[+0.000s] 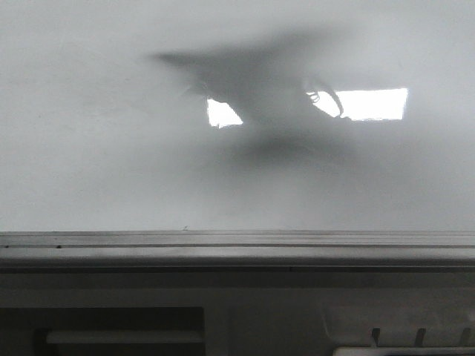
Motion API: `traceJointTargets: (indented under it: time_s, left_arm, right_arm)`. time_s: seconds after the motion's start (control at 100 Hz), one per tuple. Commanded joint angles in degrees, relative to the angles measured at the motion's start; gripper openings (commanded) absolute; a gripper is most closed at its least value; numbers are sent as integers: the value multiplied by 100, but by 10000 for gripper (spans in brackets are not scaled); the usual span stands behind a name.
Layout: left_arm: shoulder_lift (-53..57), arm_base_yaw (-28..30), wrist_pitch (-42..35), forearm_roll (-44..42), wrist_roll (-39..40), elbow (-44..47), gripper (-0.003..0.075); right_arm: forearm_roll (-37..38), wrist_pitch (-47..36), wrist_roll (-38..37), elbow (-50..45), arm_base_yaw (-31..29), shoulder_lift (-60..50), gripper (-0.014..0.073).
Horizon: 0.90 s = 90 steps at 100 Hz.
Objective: Write number 3 on whiteboard
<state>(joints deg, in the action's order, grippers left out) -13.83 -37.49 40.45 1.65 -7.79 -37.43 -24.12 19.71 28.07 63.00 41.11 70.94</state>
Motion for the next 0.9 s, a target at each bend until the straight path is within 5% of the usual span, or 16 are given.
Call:
traceJointTargets:
  time_s: [0.0, 0.89]
  left_arm:
    - [-55, -34, -688, 205, 200, 78, -21]
    - [-55, -34, -934, 503, 200, 283, -20]
  right_arm:
    - [-57, -354, 11, 198, -60, -17, -61]
    - [-79, -346, 11, 198, -520, 341, -61]
